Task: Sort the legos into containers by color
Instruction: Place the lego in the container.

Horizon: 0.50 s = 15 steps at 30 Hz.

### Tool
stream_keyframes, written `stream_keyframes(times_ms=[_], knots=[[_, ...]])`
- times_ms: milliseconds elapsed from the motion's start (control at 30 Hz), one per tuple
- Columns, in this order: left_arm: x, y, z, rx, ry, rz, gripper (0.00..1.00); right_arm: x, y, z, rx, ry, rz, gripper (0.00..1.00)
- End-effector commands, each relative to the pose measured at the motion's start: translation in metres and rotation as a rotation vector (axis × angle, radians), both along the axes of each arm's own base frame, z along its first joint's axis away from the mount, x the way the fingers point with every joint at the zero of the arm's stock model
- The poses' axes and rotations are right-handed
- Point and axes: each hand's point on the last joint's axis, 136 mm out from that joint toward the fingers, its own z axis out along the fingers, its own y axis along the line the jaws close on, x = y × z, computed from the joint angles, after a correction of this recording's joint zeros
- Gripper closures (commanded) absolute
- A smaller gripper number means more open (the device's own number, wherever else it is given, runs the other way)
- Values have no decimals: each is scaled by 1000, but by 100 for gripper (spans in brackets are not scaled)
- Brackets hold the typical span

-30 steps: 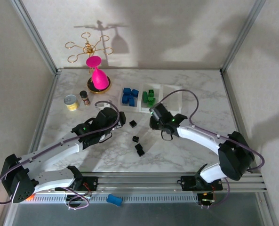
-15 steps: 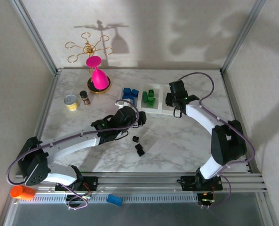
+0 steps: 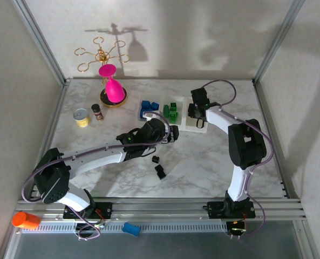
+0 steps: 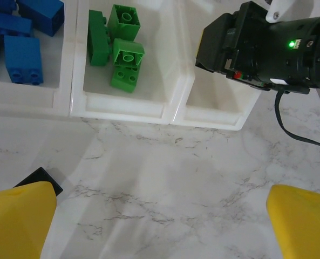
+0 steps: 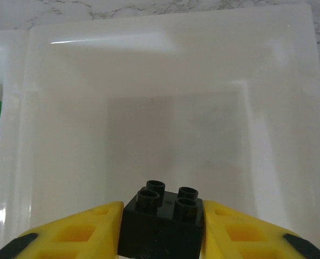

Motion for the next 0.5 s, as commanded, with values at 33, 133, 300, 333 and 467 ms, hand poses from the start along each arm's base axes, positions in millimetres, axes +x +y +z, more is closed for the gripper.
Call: stream_keyframes(times_ms=[33,133,300,333,467], knots=[[1,-5,14,-3,-30,-14,0,13,3,14,4,-45,16,57],[1,-5,15,-1,-34,-17,0,11,1,24,3,-58,15,53],[2,-3,22,3,-44,-16,0,7,1,45,11,-87,24,50],[2,-2,25,2,-49,-15,0,5,1,50,20,-94,28,50],[-2,8,34,-4,-74,0,1,-12,9,65,62,-108,54,49]])
